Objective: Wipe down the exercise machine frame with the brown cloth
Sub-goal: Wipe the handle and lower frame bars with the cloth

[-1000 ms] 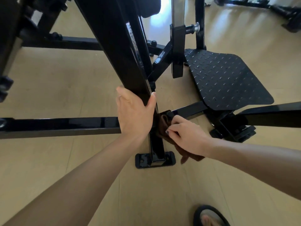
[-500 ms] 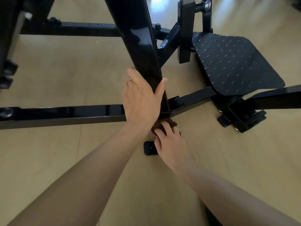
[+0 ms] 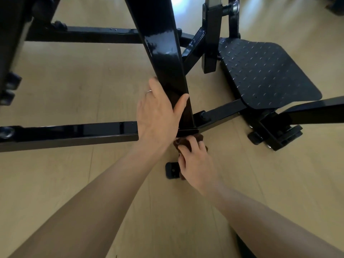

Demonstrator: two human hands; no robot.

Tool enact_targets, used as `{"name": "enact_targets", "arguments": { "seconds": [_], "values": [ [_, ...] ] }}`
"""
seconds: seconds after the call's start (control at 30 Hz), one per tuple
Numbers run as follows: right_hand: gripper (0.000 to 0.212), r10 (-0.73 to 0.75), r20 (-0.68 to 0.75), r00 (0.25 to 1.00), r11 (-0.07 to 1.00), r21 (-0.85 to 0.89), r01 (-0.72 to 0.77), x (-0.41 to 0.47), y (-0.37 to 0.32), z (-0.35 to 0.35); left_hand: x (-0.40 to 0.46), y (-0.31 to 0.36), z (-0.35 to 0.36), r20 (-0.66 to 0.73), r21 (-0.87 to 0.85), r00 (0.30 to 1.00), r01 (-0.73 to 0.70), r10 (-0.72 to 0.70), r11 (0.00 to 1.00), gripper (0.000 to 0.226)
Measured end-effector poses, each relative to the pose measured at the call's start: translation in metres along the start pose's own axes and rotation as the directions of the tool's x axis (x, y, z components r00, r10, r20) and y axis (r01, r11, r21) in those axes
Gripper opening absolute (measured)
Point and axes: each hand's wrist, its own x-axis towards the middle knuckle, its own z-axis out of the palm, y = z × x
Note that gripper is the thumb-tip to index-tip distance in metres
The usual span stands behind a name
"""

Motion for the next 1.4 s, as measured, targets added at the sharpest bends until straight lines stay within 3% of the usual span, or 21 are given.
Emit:
{"name": "enact_targets", "arguments": {
  "seconds": [0.17, 0.27, 0.37, 0.5, 0.63, 0.7, 0.77, 0.8, 0.9, 1.07, 1.23, 1.3, 1.4],
  "values": [
    [0.027, 0.003, 0.054, 0.999, 0.978, 0.208, -0.014, -0.045, 0.014, -0.011, -0.001, 0.0, -0.005, 0.043, 0.011, 0.999, -0.002, 0.002, 1.0, 0.056],
    [0.022, 0.155, -0.042, 0.987, 0.918, 0.374, -0.128, -0.034, 0.014, -0.022, 0.002, 0.0, -0.007, 0.075, 0.016, 0.997, -0.002, 0.001, 1.0, 0.053],
    [0.024, 0.184, -0.161, 0.97, 0.931, 0.346, -0.119, 0.01, 0.004, -0.019, 0.002, 0.0, -0.007, 0.094, 0.001, 0.995, 0.015, -0.015, 1.0, 0.048],
    [0.03, 0.039, -0.01, 0.999, 0.996, 0.085, -0.038, 0.013, 0.005, 0.004, 0.0, -0.001, -0.01, 0.093, -0.006, 0.995, -0.023, 0.023, 1.0, 0.045],
    [0.024, 0.055, -0.003, 0.998, 0.975, 0.217, -0.054, -0.018, 0.019, 0.006, 0.0, 0.001, -0.014, 0.138, -0.038, 0.99, -0.004, 0.01, 0.999, 0.047],
    [0.018, 0.257, 0.066, 0.964, 0.848, 0.463, -0.258, -0.024, 0.022, -0.003, 0.002, 0.001, -0.018, 0.176, -0.061, 0.984, -0.007, 0.018, 0.998, 0.048],
    [0.013, 0.528, 0.206, 0.824, 0.468, 0.739, -0.484, -0.013, 0.018, -0.027, 0.003, 0.001, -0.02, 0.196, -0.042, 0.981, -0.003, 0.011, 0.999, 0.046],
    [0.014, 0.605, 0.218, 0.766, 0.325, 0.81, -0.488, -0.001, 0.015, -0.042, 0.003, 0.001, -0.021, 0.202, -0.03, 0.979, 0.008, -0.002, 1.0, 0.043],
    [0.016, 0.643, 0.078, 0.762, 0.218, 0.935, -0.28, 0.044, -0.002, -0.101, 0.004, 0.006, -0.023, 0.239, -0.101, 0.969, 0.079, -0.053, 0.992, 0.036],
    [0.027, 0.348, -0.149, 0.926, 0.378, 0.926, 0.007, 0.096, -0.053, -0.169, 0.011, 0.014, -0.038, 0.261, -0.206, 0.947, 0.243, -0.186, 0.948, 0.03],
    [0.027, 0.28, -0.27, 0.921, 0.435, 0.891, 0.129, 0.111, -0.072, -0.175, 0.023, 0.027, -0.064, 0.138, -0.381, 0.96, 0.277, -0.242, 0.882, 0.03],
    [0.028, 0.298, -0.247, 0.922, 0.493, 0.867, 0.074, 0.11, -0.069, -0.159, 0.026, 0.034, -0.073, 0.119, -0.414, 0.966, 0.257, -0.229, 0.873, 0.022],
    [0.028, 0.415, -0.046, 0.909, 0.507, 0.841, -0.189, 0.102, -0.056, -0.126, 0.025, 0.042, -0.078, 0.165, -0.413, 0.964, 0.259, -0.207, 0.873, 0.023]
  ]
}}
